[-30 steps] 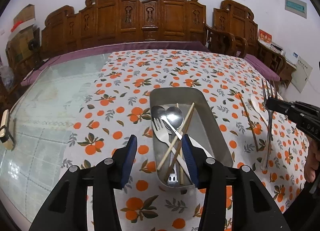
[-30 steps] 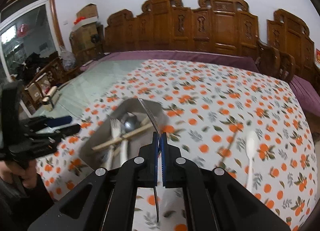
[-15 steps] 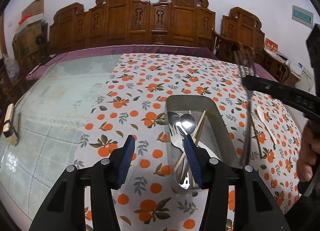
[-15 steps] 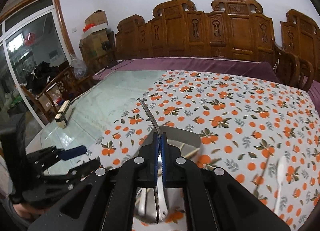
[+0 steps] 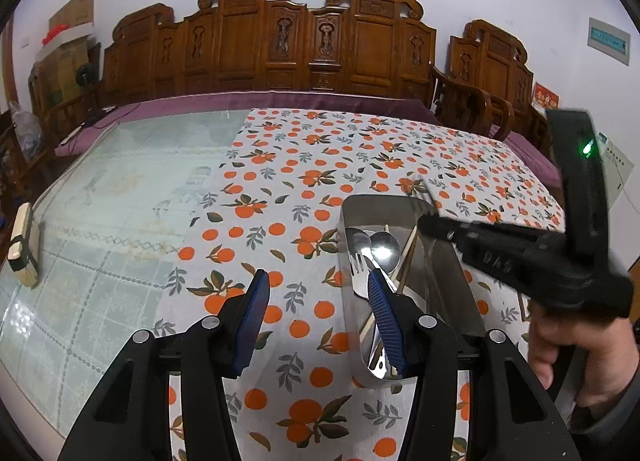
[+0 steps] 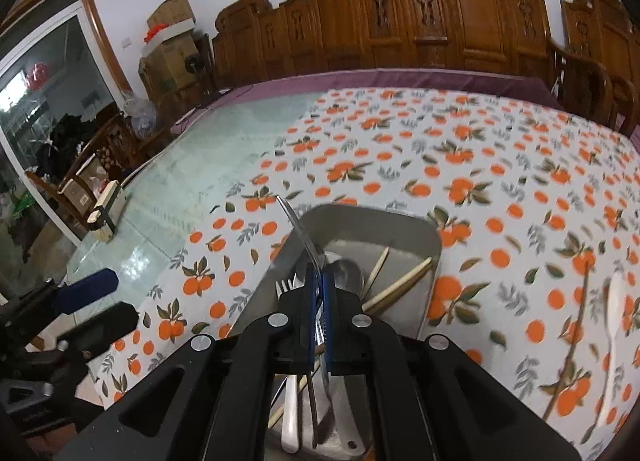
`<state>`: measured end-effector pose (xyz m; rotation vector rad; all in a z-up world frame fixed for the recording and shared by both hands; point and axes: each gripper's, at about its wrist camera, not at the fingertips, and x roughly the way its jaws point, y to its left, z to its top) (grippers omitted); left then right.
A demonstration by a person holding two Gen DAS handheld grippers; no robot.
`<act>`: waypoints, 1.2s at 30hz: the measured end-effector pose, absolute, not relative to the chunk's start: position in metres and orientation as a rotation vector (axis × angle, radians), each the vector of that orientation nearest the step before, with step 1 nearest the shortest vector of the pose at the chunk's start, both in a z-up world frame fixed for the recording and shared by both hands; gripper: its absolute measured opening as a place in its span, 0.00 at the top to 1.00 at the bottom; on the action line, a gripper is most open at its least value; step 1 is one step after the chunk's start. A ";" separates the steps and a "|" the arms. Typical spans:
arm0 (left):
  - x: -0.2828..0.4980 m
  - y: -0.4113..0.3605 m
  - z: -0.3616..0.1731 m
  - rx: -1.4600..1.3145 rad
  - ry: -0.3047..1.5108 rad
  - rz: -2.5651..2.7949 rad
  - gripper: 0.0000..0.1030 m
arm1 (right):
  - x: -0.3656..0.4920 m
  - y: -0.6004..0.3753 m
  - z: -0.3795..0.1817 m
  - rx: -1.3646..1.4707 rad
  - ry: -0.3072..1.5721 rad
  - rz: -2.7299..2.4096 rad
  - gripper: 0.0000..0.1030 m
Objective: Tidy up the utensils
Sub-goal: 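Lower the silver fork into the grey tray and open the right tool, then move the right tool back toward the white spoon and chopstick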
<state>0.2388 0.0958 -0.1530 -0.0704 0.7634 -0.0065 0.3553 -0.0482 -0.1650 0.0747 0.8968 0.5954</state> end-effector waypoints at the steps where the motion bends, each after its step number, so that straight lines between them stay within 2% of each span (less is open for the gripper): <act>1: 0.239 0.096 -0.153 -0.071 0.763 -0.007 0.53 | 0.355 -0.048 -0.167 0.079 0.905 0.596 0.96; 15: 0.239 0.092 -0.153 -0.065 0.767 -0.011 0.53 | 0.356 -0.040 -0.185 0.022 0.952 0.610 0.92; 24: 0.240 0.071 -0.155 -0.054 0.769 -0.042 0.53 | 0.328 -0.084 -0.149 -0.044 0.830 0.610 0.92; 26: 0.241 0.064 -0.155 -0.049 0.764 -0.053 0.48 | 0.320 -0.101 -0.140 -0.059 0.800 0.591 0.92; 27: 0.240 0.057 -0.154 -0.044 0.758 -0.064 0.44 | 0.318 -0.109 -0.137 -0.064 0.791 0.584 0.90; 30: 0.240 0.043 -0.154 -0.041 0.745 -0.089 0.42 | 0.311 -0.141 -0.131 -0.086 0.764 0.539 0.82; 36: 0.240 0.009 -0.159 -0.013 0.730 -0.133 0.31 | 0.317 -0.214 -0.146 -0.095 0.773 0.397 0.79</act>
